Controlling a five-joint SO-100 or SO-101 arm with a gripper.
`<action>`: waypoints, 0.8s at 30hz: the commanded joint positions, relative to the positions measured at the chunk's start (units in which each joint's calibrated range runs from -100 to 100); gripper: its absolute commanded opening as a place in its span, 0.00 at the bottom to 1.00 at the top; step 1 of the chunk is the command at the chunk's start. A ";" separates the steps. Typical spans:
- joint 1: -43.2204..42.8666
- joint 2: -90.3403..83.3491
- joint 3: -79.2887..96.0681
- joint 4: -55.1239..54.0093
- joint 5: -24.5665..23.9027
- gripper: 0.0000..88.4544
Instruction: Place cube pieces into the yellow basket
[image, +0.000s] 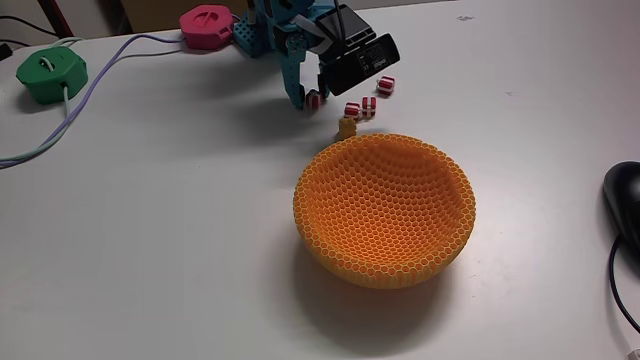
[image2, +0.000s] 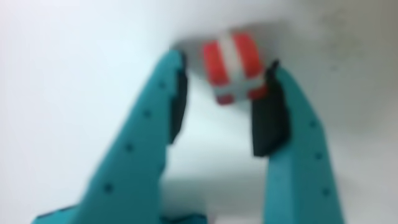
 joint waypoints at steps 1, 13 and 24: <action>0.29 -0.55 1.09 -3.53 -0.20 0.17; 4.30 1.53 -10.37 -4.14 4.79 0.00; 8.03 34.39 -59.00 -28.46 12.45 0.00</action>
